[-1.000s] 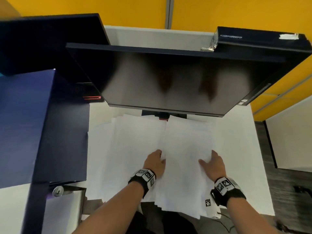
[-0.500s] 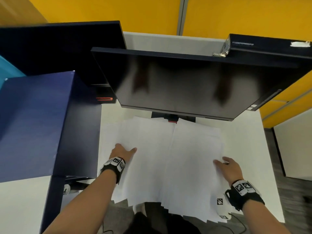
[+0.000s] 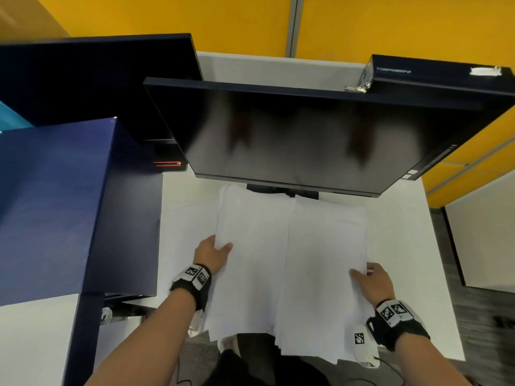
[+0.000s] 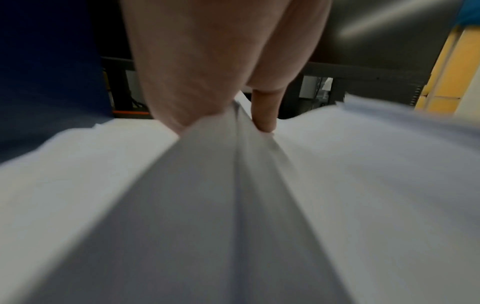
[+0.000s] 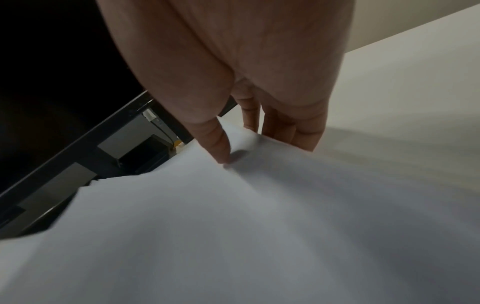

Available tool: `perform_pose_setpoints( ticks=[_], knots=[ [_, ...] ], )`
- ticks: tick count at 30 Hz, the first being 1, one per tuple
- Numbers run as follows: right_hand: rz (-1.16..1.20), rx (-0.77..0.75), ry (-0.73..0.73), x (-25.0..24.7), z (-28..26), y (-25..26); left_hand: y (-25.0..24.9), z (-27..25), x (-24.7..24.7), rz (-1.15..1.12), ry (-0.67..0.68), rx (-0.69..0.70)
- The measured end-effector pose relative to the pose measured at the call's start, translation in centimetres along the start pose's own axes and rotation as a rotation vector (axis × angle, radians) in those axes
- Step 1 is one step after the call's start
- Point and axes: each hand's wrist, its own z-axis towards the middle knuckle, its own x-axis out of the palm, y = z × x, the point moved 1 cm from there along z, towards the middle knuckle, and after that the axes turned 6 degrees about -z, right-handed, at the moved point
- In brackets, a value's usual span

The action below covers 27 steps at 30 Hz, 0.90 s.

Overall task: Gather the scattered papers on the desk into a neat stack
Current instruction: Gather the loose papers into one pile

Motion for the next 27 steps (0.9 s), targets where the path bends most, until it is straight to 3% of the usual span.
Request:
perform_pose_setpoints(
  ticks=[5, 9, 10, 11, 13, 15, 18, 20, 25, 27],
  knots=[
    [-0.002, -0.024, -0.067, 0.0, -1.4, 0.5, -1.6, -1.3, -3.2, -0.052, -0.014, 0.124],
    [-0.149, -0.294, -0.235, 0.7, -4.4, 4.3, -2.4, -2.2, -7.0, -0.143, 0.014, 0.136],
    [-0.116, -0.373, -0.225, 1.0, -5.4, 5.6, -2.8, -2.7, -7.4, -0.186, 0.03, 0.138],
    [-0.012, -0.413, -0.127, 1.4, -6.4, 7.1, -3.2, -3.0, -7.4, -0.214, 0.044, 0.146],
    [0.281, -0.372, 0.191, 2.4, -8.1, 9.4, -3.8, -3.7, -6.0, -0.227, 0.064, 0.152],
    [0.413, -0.305, 0.331, 3.1, -8.6, 10.6, -3.6, -4.1, -3.4, -0.202, 0.088, 0.148],
    [0.271, -0.293, 0.163, 3.1, -7.7, 10.2, -2.9, -4.5, 1.0, -0.265, 0.125, 0.092],
    [0.145, -0.259, 0.077, 3.0, -6.6, 9.0, -2.4, -4.3, 3.2, -0.193, 0.13, 0.078],
    [-0.056, -0.156, 0.107, 2.8, -4.3, 5.2, -0.9, -2.9, 5.8, -0.087, 0.138, -0.025],
    [-0.088, -0.123, 0.05, 1.9, -3.1, 4.1, -0.8, -2.4, 5.8, -0.033, 0.127, -0.02]
  ],
)
